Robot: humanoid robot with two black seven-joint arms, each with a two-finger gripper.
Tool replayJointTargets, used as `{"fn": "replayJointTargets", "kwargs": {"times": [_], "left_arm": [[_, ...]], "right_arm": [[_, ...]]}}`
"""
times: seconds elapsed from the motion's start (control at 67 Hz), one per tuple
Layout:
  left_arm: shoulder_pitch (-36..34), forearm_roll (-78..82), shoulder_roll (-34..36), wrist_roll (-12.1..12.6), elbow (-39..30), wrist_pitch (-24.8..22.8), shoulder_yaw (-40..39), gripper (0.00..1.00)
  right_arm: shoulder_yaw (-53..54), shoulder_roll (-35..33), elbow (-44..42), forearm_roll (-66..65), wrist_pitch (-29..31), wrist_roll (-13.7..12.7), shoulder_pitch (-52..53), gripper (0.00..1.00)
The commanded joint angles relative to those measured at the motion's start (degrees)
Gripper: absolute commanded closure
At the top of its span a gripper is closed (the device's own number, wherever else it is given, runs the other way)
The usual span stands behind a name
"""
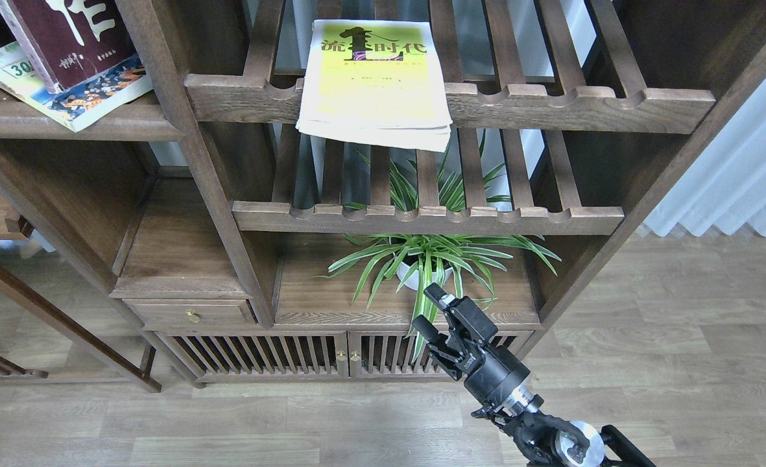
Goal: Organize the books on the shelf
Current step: 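Set the maroon book on top of the blue book and release it, then withdraw the left gripper from the upper shelf and lower it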
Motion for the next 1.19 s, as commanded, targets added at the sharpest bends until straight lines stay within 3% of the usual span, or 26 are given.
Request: {"fn": "replayJointTargets", "kwargs": {"times": [0.0, 0.701, 1.179], "left_arm": [[-0.44, 0.01, 0.02, 0.00, -1.08, 0.00, -0.83, 0.01], [-5.19, -0.17, 0.46, 0.00, -2.40, 0.00, -6.98, 0.01], [4.21, 0.89, 8.37, 0.00, -9.08, 0.00, 2.60, 0.01]], "right_arm": [[0.01, 0.00, -0.06, 0.00, 0.00, 0.00, 0.03, 0.00], [-0.08, 0.00, -1.29, 0.00, 0.00, 0.00, 0.56, 0.00], [-0.08, 0.00, -1.29, 0.00, 0.00, 0.00, 0.56, 0.00]]}}
